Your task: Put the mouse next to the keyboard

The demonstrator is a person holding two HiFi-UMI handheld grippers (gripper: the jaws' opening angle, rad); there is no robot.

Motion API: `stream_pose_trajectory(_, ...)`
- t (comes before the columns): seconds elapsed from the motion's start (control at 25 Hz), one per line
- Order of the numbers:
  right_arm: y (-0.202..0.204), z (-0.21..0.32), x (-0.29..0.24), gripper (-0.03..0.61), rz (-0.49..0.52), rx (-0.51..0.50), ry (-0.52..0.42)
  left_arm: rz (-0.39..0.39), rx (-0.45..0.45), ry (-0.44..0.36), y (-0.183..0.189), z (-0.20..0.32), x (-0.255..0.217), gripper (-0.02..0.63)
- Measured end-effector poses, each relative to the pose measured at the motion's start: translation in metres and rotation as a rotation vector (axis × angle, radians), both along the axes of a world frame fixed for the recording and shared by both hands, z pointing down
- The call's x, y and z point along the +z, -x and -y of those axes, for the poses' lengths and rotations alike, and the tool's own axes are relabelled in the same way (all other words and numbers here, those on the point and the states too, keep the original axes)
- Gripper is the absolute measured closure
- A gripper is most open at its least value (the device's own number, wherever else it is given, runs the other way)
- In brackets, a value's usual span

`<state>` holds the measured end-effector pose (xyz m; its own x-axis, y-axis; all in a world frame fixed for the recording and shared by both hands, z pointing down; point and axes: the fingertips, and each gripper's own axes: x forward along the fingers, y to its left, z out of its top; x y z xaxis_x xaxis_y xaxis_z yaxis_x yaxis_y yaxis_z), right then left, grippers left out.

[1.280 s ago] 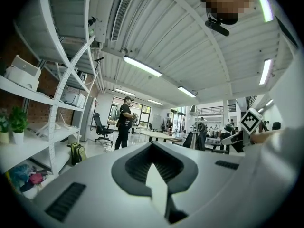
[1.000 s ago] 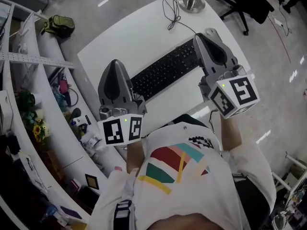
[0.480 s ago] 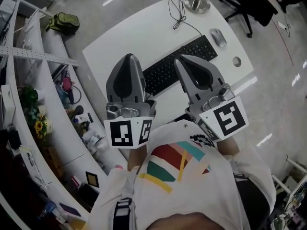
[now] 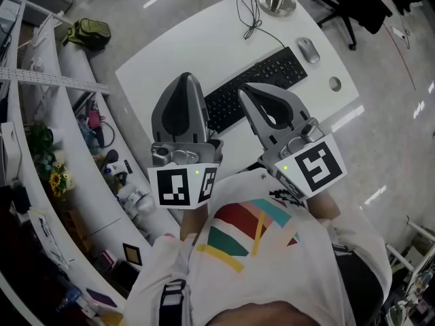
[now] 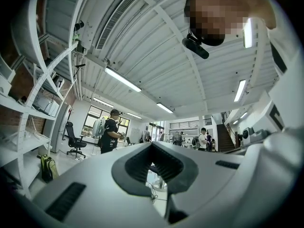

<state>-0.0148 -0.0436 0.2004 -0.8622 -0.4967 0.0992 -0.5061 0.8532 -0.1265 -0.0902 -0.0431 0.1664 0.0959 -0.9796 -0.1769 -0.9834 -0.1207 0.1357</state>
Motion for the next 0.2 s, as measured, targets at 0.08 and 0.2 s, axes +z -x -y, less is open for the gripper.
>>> stream_pose_trajectory(0.08, -0.0001, -0.0005, 0.0019, 0.566, 0.000, -0.006, 0.004, 0.002, 0.004, 0.001, -0.0024, 0.0002, 0.0012, 0.571)
stream_pose_trajectory(0.2, -0.0002, -0.0014, 0.0048, 0.566, -0.002, -0.015, 0.008, 0.006, 0.004, 0.004, -0.0049, 0.0005, 0.0034, 0.571)
